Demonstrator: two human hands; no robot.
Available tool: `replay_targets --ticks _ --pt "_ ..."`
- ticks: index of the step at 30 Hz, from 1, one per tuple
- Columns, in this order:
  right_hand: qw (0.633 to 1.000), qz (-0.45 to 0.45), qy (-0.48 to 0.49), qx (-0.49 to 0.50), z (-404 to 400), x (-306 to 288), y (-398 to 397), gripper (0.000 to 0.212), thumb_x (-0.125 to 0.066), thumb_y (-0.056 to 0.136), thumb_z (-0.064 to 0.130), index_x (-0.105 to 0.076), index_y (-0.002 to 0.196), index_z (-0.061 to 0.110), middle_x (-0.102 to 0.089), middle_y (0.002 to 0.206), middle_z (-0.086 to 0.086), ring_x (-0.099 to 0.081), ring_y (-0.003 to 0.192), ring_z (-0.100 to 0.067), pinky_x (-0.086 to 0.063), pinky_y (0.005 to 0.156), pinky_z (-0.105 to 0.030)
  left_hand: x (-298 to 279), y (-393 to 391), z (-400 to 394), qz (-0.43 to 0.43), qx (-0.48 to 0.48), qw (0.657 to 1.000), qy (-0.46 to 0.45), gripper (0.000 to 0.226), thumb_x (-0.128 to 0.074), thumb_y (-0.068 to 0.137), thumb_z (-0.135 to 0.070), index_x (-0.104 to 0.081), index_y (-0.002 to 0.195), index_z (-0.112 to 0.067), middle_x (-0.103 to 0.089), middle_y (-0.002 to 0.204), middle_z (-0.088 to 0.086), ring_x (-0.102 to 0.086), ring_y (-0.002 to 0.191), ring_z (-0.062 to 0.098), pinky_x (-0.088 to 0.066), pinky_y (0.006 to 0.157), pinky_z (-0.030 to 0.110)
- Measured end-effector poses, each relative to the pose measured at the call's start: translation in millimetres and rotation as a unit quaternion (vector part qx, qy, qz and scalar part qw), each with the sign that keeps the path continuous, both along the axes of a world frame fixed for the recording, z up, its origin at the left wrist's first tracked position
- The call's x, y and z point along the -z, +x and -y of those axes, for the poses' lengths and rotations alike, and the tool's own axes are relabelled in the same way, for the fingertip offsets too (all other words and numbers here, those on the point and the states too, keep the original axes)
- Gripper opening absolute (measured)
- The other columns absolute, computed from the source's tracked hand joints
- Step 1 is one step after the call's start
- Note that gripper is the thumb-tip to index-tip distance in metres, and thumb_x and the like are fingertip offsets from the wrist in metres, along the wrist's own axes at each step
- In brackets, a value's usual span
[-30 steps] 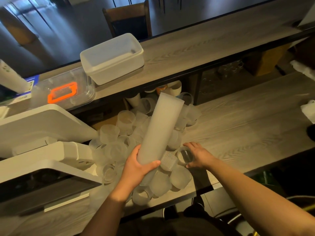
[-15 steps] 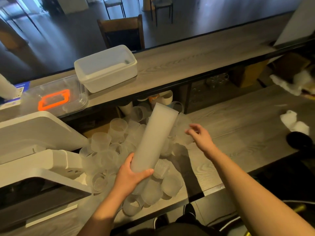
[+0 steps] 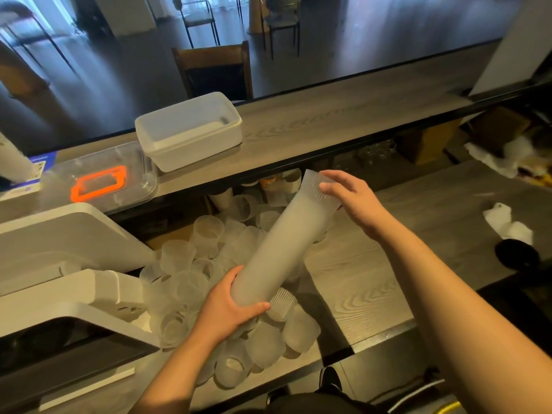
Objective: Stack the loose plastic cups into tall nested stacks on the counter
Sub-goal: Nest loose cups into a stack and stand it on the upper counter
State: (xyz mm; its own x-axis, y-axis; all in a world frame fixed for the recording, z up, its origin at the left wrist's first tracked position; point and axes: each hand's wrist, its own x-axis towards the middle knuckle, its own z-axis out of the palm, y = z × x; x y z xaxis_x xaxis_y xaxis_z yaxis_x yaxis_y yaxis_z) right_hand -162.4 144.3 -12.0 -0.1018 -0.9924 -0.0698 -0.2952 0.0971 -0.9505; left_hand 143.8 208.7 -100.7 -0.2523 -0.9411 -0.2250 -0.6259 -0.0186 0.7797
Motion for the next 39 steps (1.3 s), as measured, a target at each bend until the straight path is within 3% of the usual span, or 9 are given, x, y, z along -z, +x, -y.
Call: replay_targets --ticks 3,7,11,13,16,21,26,34,39 --pt "0.999 0.002 0.029 -0.031 -2.6 2.7 10.0 0.052 -0.056 0.098 0.043 -0.047 0.145 0.025 -0.049 0.13 0.01 -0.049 0.108 0.002 -0.04 0.079 -0.017 1.8 0.6 -0.4 -0.013 -0.002 1.0 0.011 0.093 -0.083 0.054 -0.065 -0.044 0.132 -0.036 -0.051 0.121 -0.017 -0.054 0.106 0.003 -0.05 0.08 0.023" --pt "0.996 0.007 0.05 -0.075 -10.5 9.3 26.8 0.066 -0.041 0.091 0.064 -0.044 0.146 0.027 -0.051 0.131 0.013 -0.049 0.111 0.002 -0.042 0.092 -0.024 6.6 2.3 1.7 -0.02 -0.01 1.0 0.012 0.097 -0.08 0.049 -0.07 -0.045 0.132 -0.035 -0.052 0.12 -0.017 -0.054 0.105 0.003 -0.053 0.083 0.029" --pt "0.986 0.153 0.055 -0.04 -9.7 13.4 34.4 0.034 -0.035 0.101 0.056 -0.048 0.128 0.04 -0.052 0.126 0.016 -0.051 0.115 -0.002 -0.044 0.091 -0.025 10.0 2.6 3.8 -0.031 -0.023 0.999 0.029 0.1 -0.079 0.046 -0.073 -0.046 0.132 -0.031 -0.054 0.12 -0.012 -0.056 0.104 0.006 -0.055 0.081 0.031" --pt "0.978 0.199 0.056 -0.013 -9.8 20.4 41.3 0.044 -0.04 0.099 0.061 -0.05 0.132 0.033 -0.057 0.131 0.005 -0.056 0.117 -0.01 -0.051 0.093 -0.031 7.1 -2.6 6.7 -0.056 -0.039 0.997 0.033 0.095 -0.078 0.046 -0.072 -0.047 0.128 -0.033 -0.055 0.118 -0.011 -0.057 0.102 0.008 -0.054 0.077 0.027" --pt "0.983 0.157 0.084 -0.047 -17.6 35.7 56.8 0.066 -0.054 0.085 0.062 -0.052 0.139 0.023 -0.062 0.125 -0.001 -0.063 0.107 -0.013 -0.054 0.092 -0.038 -2.7 -13.9 16.4 -0.117 -0.063 0.99 0.039 0.079 -0.079 0.047 -0.069 -0.047 0.115 -0.043 -0.056 0.115 -0.01 -0.06 0.101 0.01 -0.054 0.072 0.024" --pt "0.987 0.094 0.092 -0.096 -23.2 39.9 77.3 0.045 -0.058 0.087 0.063 -0.051 0.127 0.043 -0.064 0.119 0.014 -0.064 0.105 -0.005 -0.057 0.085 -0.03 -27.1 -42.4 44.8 -0.193 -0.08 0.978 0.022 0.076 -0.065 0.057 -0.08 -0.048 0.12 -0.039 -0.063 0.116 -0.007 -0.065 0.099 0.009 -0.056 0.071 0.023" --pt "0.987 0.094 0.07 -0.109 1.8 15.8 61.5 0.05 -0.063 0.09 0.056 -0.049 0.133 0.037 -0.063 0.124 0.011 -0.064 0.11 -0.007 -0.058 0.089 -0.034 -54.3 -72.5 79.4 -0.242 -0.084 0.967 0.003 0.091 -0.065 0.058 -0.084 -0.049 0.13 -0.03 -0.062 0.12 0.0 -0.065 0.104 0.015 -0.059 0.078 0.032" --pt "0.989 0.095 0.019 -0.108 63.9 -35.3 25.1 0.051 -0.064 0.092 0.05 -0.052 0.137 0.03 -0.063 0.128 0.005 -0.065 0.112 -0.011 -0.056 0.096 -0.041 -112.6 -100.7 160.7 -0.194 -0.039 0.98 -0.037 0.089 -0.065 0.056 -0.086 -0.057 0.125 -0.029 -0.056 0.125 0.0 -0.06 0.11 0.015 -0.054 0.091 0.039" --pt "0.991 0.083 -0.022 -0.103 96.3 -59.7 7.4 0.058 -0.065 0.09 0.054 -0.049 0.141 0.032 -0.061 0.13 0.005 -0.062 0.116 -0.013 -0.057 0.094 -0.041 -156.8 -113.5 198.2 -0.172 -0.024 0.982 -0.075 0.085 -0.076 0.075 -0.058 -0.041 0.145 -0.024 -0.051 0.136 -0.001 -0.053 0.119 0.02 -0.05 0.096 0.043"
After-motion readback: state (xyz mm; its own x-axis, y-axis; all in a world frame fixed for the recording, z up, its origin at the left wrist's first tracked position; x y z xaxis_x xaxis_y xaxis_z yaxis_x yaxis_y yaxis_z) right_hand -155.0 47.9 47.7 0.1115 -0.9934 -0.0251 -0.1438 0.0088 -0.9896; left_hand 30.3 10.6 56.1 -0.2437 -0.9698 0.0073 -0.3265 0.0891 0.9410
